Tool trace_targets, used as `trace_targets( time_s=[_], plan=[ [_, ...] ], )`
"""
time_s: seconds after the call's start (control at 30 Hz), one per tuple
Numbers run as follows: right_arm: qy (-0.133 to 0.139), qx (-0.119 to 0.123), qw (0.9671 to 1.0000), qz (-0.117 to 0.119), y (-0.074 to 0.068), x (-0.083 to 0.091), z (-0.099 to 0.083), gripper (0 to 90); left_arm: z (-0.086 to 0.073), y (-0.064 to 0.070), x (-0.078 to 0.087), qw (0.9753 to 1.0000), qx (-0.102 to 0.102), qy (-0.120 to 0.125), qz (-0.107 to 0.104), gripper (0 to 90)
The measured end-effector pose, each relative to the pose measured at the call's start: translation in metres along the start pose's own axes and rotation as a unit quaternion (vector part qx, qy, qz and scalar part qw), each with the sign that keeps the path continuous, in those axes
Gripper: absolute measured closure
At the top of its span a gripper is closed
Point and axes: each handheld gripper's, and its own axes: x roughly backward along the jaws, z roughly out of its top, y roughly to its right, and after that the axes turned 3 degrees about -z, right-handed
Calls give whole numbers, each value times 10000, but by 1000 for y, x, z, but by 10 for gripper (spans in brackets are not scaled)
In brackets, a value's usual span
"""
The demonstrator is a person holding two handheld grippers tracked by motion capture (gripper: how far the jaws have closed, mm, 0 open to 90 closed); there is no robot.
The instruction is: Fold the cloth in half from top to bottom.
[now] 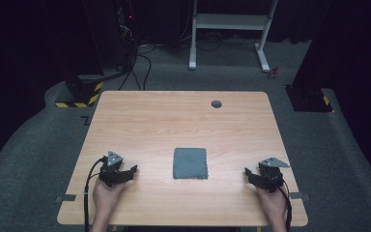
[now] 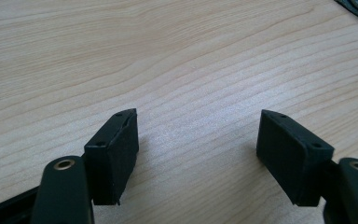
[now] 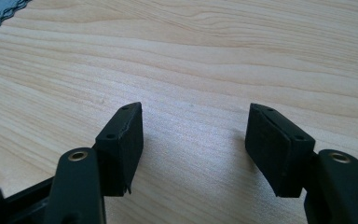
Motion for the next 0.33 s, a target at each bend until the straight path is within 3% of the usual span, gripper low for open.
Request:
trace_targets(
  time_s=[0.33],
  plan=[
    [-1, -2, 10000, -1, 0, 0, 0, 369, 0, 0, 0, 10000, 2, 2, -9, 295]
  ],
)
